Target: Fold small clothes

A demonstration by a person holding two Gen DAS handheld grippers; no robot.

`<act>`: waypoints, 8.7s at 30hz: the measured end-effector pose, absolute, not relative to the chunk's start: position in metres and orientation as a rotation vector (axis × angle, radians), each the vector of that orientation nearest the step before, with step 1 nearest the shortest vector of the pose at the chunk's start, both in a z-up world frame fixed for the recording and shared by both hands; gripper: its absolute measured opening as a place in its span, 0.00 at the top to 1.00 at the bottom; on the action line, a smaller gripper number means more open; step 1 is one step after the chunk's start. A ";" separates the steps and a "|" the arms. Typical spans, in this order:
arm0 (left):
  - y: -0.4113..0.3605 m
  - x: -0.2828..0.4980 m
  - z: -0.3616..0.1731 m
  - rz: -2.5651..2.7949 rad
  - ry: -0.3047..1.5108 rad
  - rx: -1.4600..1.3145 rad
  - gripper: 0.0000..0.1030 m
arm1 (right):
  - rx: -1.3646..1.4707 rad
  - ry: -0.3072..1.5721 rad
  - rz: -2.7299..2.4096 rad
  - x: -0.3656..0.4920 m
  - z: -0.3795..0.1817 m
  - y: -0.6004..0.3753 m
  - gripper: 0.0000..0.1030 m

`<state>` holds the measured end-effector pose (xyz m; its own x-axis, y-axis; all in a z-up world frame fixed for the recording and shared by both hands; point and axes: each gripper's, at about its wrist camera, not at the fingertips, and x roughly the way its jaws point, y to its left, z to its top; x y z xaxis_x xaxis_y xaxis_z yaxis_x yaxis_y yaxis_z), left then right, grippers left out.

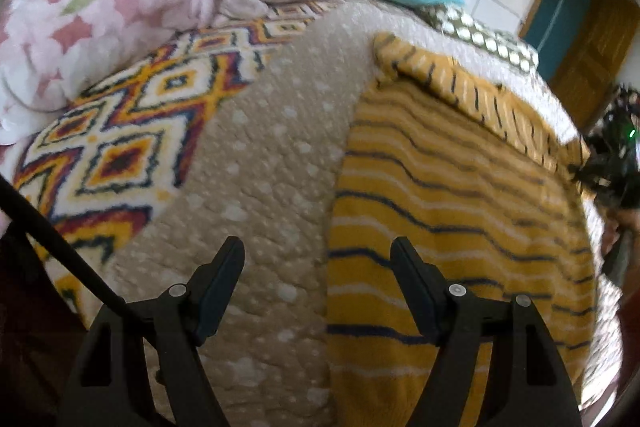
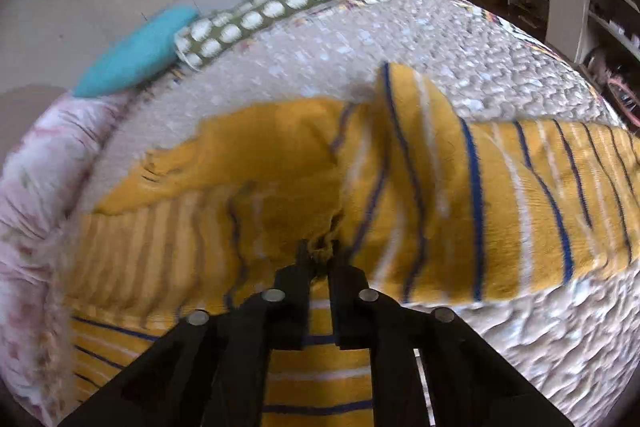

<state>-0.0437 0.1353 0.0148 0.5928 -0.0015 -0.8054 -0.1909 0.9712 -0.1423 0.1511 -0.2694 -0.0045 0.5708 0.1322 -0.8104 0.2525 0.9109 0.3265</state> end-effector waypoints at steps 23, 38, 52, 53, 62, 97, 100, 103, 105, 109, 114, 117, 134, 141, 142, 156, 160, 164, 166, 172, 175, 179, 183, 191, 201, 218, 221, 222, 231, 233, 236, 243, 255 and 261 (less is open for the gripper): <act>0.100 -0.071 0.038 0.036 0.916 -0.269 0.16 | 0.962 0.711 -0.387 -0.055 -0.021 -0.550 0.48; 0.106 -0.085 0.074 0.028 0.820 -0.255 0.16 | 0.744 0.653 -0.668 0.005 0.071 -0.587 0.95; 0.165 -0.116 0.075 0.074 0.733 -0.332 0.16 | 0.442 0.766 -0.107 0.146 0.128 -0.286 0.94; 0.171 -0.119 0.075 0.084 0.723 -0.333 0.16 | 0.418 0.786 -0.064 0.157 0.123 -0.256 0.95; 0.207 -0.124 0.058 0.113 0.734 -0.367 0.16 | 0.207 0.943 0.237 0.207 0.059 -0.028 0.95; 0.168 -0.087 0.036 -0.093 0.874 -0.382 0.16 | 0.310 0.976 0.237 -0.036 0.058 -0.230 0.43; 0.166 -0.059 0.015 -0.207 0.968 -0.436 0.34 | 0.452 0.980 0.198 -0.061 0.039 -0.266 0.43; 0.164 -0.042 0.000 -0.260 1.019 -0.500 0.48 | 0.566 0.983 0.238 -0.080 0.017 -0.273 0.43; 0.163 -0.038 -0.002 -0.298 1.021 -0.543 0.58 | 0.648 0.987 0.297 -0.087 0.000 -0.266 0.43; 0.150 -0.043 -0.010 -0.367 1.033 -0.626 0.60 | 0.714 0.968 0.369 -0.095 -0.014 -0.242 0.43; 0.131 -0.057 -0.008 -0.381 1.022 -0.587 0.65 | 0.834 0.937 0.456 -0.097 -0.021 -0.239 0.43; 0.128 -0.066 -0.014 -0.391 1.042 -0.608 0.82 | 0.918 0.928 0.492 -0.105 -0.029 -0.247 0.48; 0.117 -0.071 -0.015 -0.311 1.066 -0.597 0.85 | 0.818 0.999 0.581 -0.124 -0.040 -0.194 0.76; 0.108 -0.085 0.013 -0.227 1.020 -0.520 0.92 | 0.767 0.994 0.529 -0.136 -0.032 -0.209 0.92; 0.110 -0.090 0.018 -0.233 1.011 -0.521 0.92 | 0.749 0.987 0.528 -0.140 -0.027 -0.211 0.92; 0.094 -0.148 0.033 -0.258 1.006 -0.368 0.92 | 0.576 0.987 0.559 -0.191 0.002 -0.221 0.92; 0.099 -0.124 0.052 -0.262 0.952 -0.394 0.92 | 0.535 0.935 0.565 -0.173 0.025 -0.216 0.92; 0.090 -0.077 0.084 -0.263 0.869 -0.376 0.92 | 0.452 0.855 0.545 -0.133 0.064 -0.208 0.92; 0.085 -0.048 0.096 -0.250 0.848 -0.370 0.92 | 0.412 0.812 0.515 -0.105 0.084 -0.204 0.92; 0.076 0.056 0.113 -0.197 0.857 -0.372 0.92 | 0.404 0.751 0.416 -0.012 0.117 -0.205 0.92; 0.079 0.098 0.106 -0.170 0.895 -0.406 0.92 | 0.433 0.757 0.371 0.030 0.118 -0.208 0.92; 0.075 0.148 0.088 -0.118 0.947 -0.398 0.92 | 0.449 0.790 0.335 0.078 0.106 -0.212 0.92; 0.070 0.187 0.071 -0.106 0.996 -0.376 0.91 | 0.445 0.832 0.308 0.118 0.087 -0.218 0.92; 0.088 0.242 0.032 -0.153 1.053 -0.629 0.73 | 0.614 0.937 0.277 0.191 0.036 -0.253 0.68; 0.136 0.249 0.021 -0.116 0.984 -0.820 0.39 | 0.987 0.899 0.257 0.221 0.001 -0.302 0.39; 0.134 0.135 0.029 -0.086 0.995 -0.407 0.31 | 0.631 0.869 0.127 0.081 0.031 -0.309 0.32; 0.127 0.133 0.011 -0.005 1.063 -0.248 0.31 | 0.529 0.918 0.084 0.060 0.012 -0.295 0.36; 0.129 0.131 0.008 0.023 1.073 -0.214 0.31 | 0.511 0.933 0.061 0.057 0.006 -0.296 0.40; 0.177 0.094 0.031 0.203 1.022 -0.247 0.31 | 0.497 0.854 -0.084 0.011 0.011 -0.332 0.47; 0.177 0.080 0.039 0.200 1.010 -0.253 0.31 | 0.504 0.830 -0.085 0.001 0.017 -0.335 0.47; 0.158 0.052 0.052 0.172 0.973 -0.225 0.31 | 0.469 0.781 -0.087 -0.016 0.027 -0.329 0.47; 0.085 -0.001 0.052 0.103 0.913 -0.112 0.31 | 0.367 0.729 -0.095 -0.038 0.018 -0.300 0.45; 0.012 -0.007 -0.014 0.145 1.000 -0.057 0.25 | 0.556 0.709 -0.029 -0.052 -0.009 -0.324 0.37; 0.006 -0.009 -0.021 0.211 0.974 -0.043 0.15 | 0.560 0.703 -0.022 -0.055 -0.009 -0.323 0.37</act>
